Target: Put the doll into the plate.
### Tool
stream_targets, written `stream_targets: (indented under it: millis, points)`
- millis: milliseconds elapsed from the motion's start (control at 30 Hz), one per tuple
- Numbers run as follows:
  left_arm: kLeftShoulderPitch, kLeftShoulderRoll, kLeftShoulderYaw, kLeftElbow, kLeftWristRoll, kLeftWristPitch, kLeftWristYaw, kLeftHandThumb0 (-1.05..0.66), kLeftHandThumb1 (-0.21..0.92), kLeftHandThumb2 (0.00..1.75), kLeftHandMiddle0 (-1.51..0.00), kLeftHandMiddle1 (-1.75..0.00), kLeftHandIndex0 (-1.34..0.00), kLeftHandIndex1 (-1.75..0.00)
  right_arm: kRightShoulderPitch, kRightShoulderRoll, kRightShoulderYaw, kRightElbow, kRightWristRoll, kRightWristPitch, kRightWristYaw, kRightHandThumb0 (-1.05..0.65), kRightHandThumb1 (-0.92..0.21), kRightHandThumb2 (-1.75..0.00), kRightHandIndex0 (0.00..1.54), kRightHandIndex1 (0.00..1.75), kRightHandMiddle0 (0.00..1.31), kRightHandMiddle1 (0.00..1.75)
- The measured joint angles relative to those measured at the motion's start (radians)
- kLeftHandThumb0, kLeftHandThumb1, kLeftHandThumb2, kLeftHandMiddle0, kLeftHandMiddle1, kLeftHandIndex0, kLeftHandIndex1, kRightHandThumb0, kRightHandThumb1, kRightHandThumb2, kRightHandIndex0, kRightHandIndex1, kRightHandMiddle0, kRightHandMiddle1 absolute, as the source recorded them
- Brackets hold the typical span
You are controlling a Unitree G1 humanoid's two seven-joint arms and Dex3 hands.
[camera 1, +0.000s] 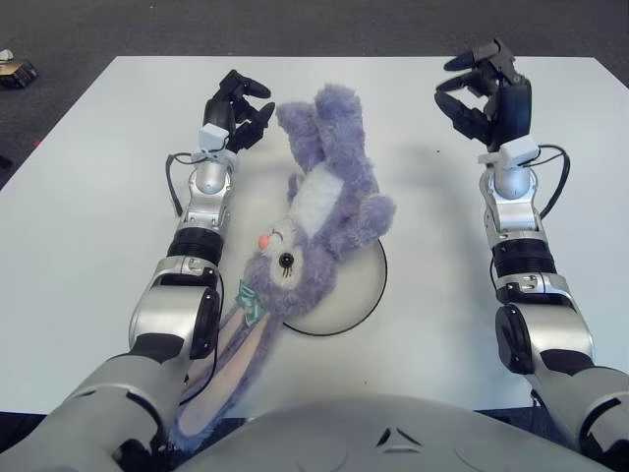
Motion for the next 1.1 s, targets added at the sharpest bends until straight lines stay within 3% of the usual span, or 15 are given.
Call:
stream_targets:
  millis: [433, 500, 633, 767, 1100]
  points:
    - [0.006, -0.032, 0.019, -0.015, -0.029, -0.006, -0.028, -0.35, 0.92, 0.33, -0.74, -1.75, -0.40, -1.53, 0.010, 0.042, -0.012, 0.033, 0.038, 0.074, -0.032, -0.01, -0.92, -0.18, 0.63, 1.35, 0.46, 1.23]
    - [0.008, -0.036, 0.021, -0.021, -0.032, -0.005, -0.033, -0.35, 0.92, 0.33, -0.74, -1.75, -0.40, -1.53, 0.017, 0.054, -0.011, 0.028, 0.039, 0.094, -0.033, -0.01, -0.87, -0.27, 0.62, 1.37, 0.45, 1.26]
    - [0.017, -0.046, 0.029, -0.039, -0.050, 0.001, -0.040, -0.35, 0.92, 0.33, -0.74, -1.75, -0.40, -1.53, 0.041, 0.075, -0.010, 0.000, 0.039, 0.132, -0.040, -0.01, -0.65, -0.70, 0.60, 1.47, 0.42, 1.44]
    - [0.030, -0.049, 0.039, -0.048, -0.065, 0.008, -0.045, -0.35, 0.92, 0.33, -0.75, -1.75, -0.40, -1.53, 0.061, 0.092, -0.010, -0.035, 0.046, 0.172, -0.040, -0.01, -0.53, -0.94, 0.59, 1.54, 0.39, 1.57]
    - [0.042, -0.066, 0.047, -0.052, -0.072, 0.014, -0.048, -0.35, 0.92, 0.34, -0.75, -1.75, -0.39, -1.54, 0.101, 0.137, -0.012, -0.110, 0.064, 0.240, -0.041, -0.01, -0.41, -1.16, 0.58, 1.66, 0.37, 1.68]
